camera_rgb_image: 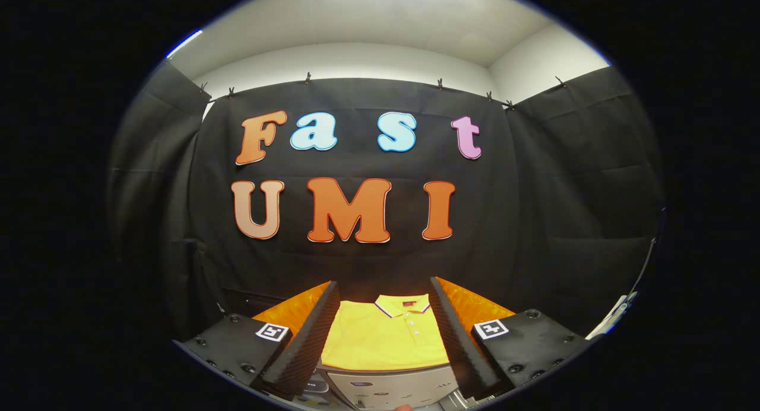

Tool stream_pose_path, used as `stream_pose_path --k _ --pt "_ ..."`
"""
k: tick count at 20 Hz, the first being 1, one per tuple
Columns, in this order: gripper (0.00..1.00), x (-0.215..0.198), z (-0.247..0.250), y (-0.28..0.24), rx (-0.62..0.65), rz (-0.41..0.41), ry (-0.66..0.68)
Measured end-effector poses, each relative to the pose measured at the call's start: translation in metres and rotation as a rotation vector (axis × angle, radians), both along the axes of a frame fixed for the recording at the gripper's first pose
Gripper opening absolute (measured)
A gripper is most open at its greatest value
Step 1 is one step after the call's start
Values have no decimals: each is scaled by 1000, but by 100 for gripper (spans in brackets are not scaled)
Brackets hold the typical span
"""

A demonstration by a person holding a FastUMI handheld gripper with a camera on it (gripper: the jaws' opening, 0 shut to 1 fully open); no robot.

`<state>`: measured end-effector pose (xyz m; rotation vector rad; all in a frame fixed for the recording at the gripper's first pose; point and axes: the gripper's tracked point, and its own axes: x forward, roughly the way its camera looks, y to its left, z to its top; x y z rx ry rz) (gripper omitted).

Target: Put the clothes into the washing machine and then close the washing machine lid.

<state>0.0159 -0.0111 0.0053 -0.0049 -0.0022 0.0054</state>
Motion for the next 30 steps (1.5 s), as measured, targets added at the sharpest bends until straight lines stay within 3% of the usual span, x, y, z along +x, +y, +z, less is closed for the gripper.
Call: stream_pose_path --k 9,19,30 --pt "98 89 -33 -40 -13 33 87" --pt "98 208 -143 -82 -9 34 344" --pt "98 260 -242 -99 47 9 631"
